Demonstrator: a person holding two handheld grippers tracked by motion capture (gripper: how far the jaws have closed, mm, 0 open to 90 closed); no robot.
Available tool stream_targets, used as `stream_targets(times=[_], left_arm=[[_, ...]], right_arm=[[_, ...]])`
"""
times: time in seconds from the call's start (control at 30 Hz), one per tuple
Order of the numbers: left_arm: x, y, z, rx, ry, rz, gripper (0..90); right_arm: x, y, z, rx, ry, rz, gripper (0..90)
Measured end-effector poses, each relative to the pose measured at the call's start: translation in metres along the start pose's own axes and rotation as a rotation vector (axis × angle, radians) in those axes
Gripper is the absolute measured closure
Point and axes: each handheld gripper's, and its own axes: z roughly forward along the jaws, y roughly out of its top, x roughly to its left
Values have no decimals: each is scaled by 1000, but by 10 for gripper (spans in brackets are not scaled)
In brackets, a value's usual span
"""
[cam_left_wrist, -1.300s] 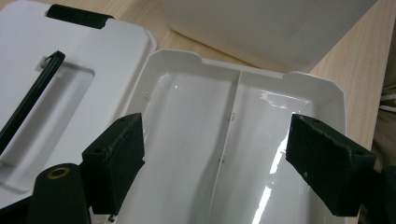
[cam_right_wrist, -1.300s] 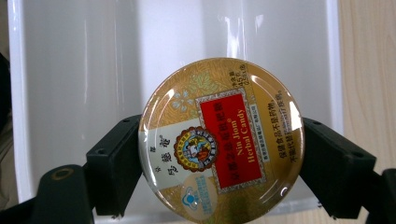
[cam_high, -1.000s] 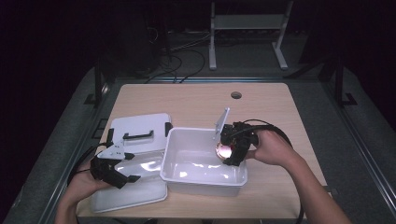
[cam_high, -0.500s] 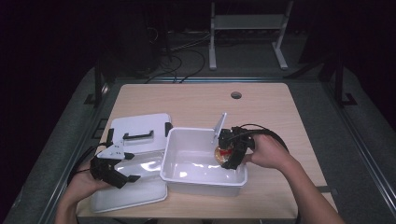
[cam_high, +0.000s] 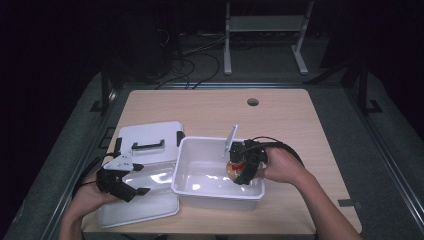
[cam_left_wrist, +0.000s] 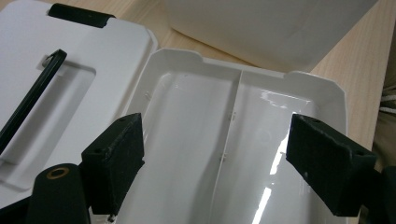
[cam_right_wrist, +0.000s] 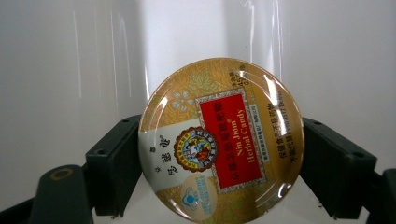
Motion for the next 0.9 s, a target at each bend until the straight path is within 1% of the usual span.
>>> stream_targets(times=[0.1, 0.23, 0.5, 0.53, 0.8, 0.9], left_arm=[[0, -1, 0, 4, 1, -2, 189], [0, 0, 0, -2, 2, 2, 189], [0, 0, 0, -1, 3, 0, 189], [0, 0, 0, -2, 2, 1, 189], [0, 1, 0, -2, 2, 3, 189], [-1, 0, 0, -2, 1, 1, 189]], right_arm=[[-1, 0, -1, -8, -1, 2, 194], [0, 0, 0, 9, -7, -3, 194], [1, 0, 0, 9, -13, -2, 186], [0, 1, -4, -17, -14, 2, 185], [1, -2, -18, -48, -30, 13, 202], [1, -7, -26, -75, -38, 17, 209]])
